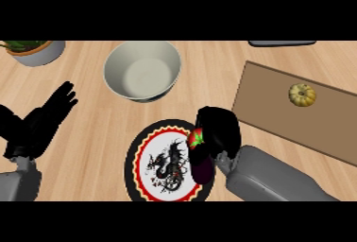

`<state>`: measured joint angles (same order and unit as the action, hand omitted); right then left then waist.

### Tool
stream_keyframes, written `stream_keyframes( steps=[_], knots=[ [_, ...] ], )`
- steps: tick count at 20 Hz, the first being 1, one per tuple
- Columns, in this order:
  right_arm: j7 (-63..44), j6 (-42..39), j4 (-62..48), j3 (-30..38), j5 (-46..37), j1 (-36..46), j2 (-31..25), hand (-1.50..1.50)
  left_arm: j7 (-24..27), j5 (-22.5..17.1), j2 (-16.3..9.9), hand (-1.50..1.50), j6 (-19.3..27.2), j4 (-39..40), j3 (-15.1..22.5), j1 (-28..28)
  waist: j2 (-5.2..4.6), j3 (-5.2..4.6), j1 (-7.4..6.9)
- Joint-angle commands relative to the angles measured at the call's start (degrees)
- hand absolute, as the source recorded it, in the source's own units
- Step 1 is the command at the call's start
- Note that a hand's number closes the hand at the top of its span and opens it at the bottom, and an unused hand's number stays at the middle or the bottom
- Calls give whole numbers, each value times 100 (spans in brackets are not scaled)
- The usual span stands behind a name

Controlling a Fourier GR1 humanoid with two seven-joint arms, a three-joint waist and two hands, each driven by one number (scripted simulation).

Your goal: Pick the tomato from the plate and place it in the bowl

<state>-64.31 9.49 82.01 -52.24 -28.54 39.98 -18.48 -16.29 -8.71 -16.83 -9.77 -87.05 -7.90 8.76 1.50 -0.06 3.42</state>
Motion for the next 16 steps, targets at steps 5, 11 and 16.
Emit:
stream_keyframes(
  steps=[5, 11, 16],
  knots=[
    [-2075, -1315, 2075, 470, -362, 427, -389, 150, 27, 5, -117, 0, -98, -11, -66, -88, 12, -18, -59],
    [-2087, -2201, 2230, 991, -226, 1110, -216, 150, -10, 49, -12, 0, -39, 78, 14, 74, 8, -35, -91],
    [-2089, -2155, 1901, 1650, -278, 1661, 529, 150, 79, 165, 116, 0, -20, 97, 183, 150, -45, -25, -183]
  ],
)
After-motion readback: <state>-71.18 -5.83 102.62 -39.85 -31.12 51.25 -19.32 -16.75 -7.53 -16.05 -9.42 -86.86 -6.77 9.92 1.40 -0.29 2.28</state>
